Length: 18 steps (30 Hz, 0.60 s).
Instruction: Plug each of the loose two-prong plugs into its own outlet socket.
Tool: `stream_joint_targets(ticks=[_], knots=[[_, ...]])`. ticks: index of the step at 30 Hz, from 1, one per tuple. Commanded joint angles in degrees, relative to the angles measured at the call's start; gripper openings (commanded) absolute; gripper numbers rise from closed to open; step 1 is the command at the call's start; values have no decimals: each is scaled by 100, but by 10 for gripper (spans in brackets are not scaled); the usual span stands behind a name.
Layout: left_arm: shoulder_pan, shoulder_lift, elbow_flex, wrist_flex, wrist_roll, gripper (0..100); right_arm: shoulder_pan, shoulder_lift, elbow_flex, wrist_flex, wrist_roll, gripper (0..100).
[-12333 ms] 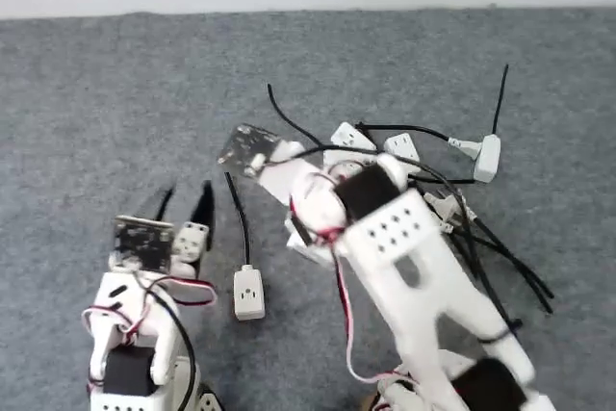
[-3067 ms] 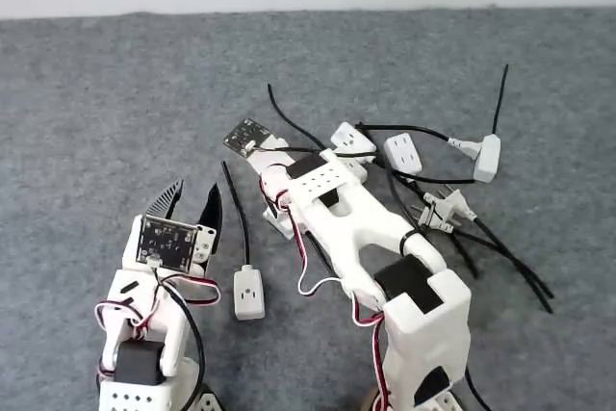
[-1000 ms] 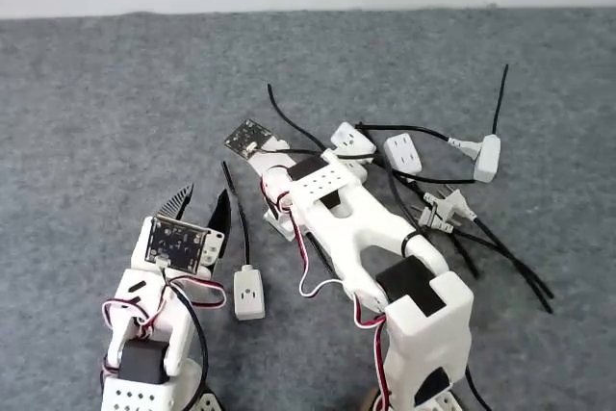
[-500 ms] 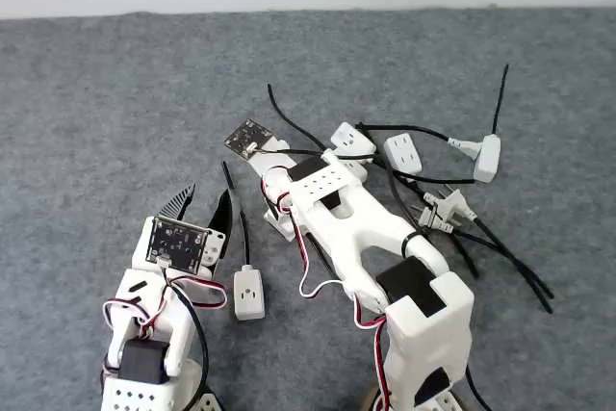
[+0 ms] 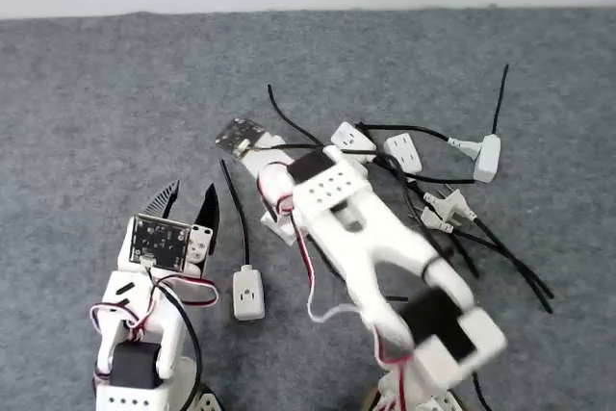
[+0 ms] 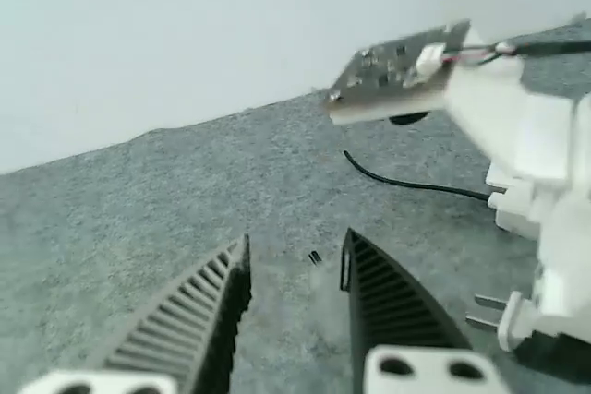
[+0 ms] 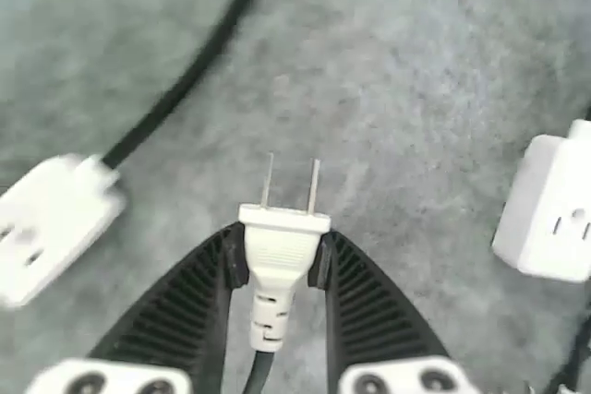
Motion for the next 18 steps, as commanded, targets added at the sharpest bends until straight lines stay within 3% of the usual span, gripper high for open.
stream_joint_targets(ticks=[1, 9, 18], knots=[[-9, 9, -505, 299, 70, 170, -365, -1226, 70, 224, 149, 9], [527, 9, -963, 905, 79, 170, -497, -2545, 202, 646, 141, 9], [545, 9, -971, 914, 62, 170, -593, -2712, 202, 919, 141, 9]])
